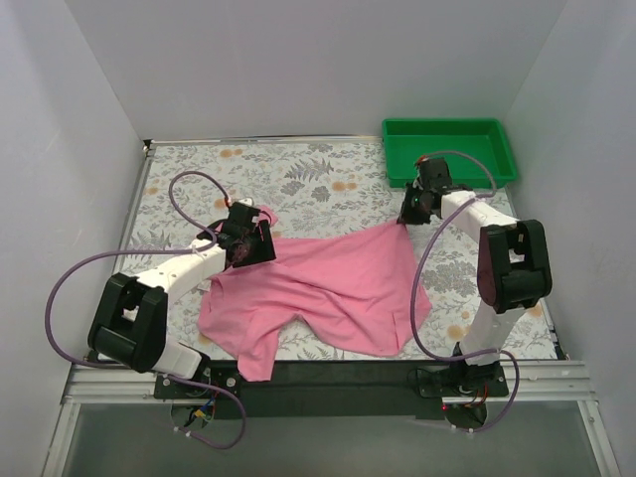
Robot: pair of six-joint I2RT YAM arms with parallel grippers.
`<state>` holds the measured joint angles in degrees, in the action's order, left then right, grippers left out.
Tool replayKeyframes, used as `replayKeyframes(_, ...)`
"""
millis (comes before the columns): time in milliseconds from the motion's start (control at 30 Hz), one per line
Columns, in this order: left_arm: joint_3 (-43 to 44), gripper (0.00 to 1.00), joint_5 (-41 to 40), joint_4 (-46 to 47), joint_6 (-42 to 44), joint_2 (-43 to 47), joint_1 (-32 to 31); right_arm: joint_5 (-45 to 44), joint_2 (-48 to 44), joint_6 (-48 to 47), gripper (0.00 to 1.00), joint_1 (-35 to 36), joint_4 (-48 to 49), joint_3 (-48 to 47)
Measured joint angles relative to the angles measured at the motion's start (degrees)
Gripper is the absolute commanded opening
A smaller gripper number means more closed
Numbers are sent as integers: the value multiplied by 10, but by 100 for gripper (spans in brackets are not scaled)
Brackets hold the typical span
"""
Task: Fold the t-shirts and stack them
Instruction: Flatten the tshirt out
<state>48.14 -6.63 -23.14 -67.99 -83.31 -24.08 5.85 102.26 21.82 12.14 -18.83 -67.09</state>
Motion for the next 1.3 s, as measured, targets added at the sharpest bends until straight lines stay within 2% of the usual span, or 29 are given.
replayKeyframes(67, 0, 57, -14, 0, -5, 9, 0, -39, 2, -2, 28, -15, 16, -43)
replayKeyframes(100, 0, 57, -21, 0, -9, 12, 0, -57, -2, -2, 39, -22, 29, -59)
replayKeyframes(233, 0, 57, -37, -9, -19, 12, 1, -64, -31, -18, 53, -38, 58, -58)
replayKeyframes(367, 0, 57, -41, -15, -26, 6, 1, -30, -87, -27, 54, -19, 60, 9)
replayKeyframes(533, 0, 56, -45, -24, -32, -14, 1, 9, -170, -26, 51, 35, 46, 156)
replayKeyframes(733, 0, 56, -45, -20, -41, -58, 4, 29, -202, -17, 51, 64, 18, 256)
replayKeyframes(867, 30, 56, -48, -13, -47, -94, 8, 22, -197, -16, 51, 63, 25, 260)
replayKeyframes(1000, 96, 56, -56, -3, -47, -158, 20, 12, -165, -17, 52, 61, 28, 233)
replayKeyframes(1200, 243, 58, -71, -6, -31, -277, 35, -10, -93, -20, 52, 31, 47, 160)
replayKeyframes(1300, 308, 66, -73, -9, -18, -321, 42, -30, -77, -27, 53, 21, 47, 137)
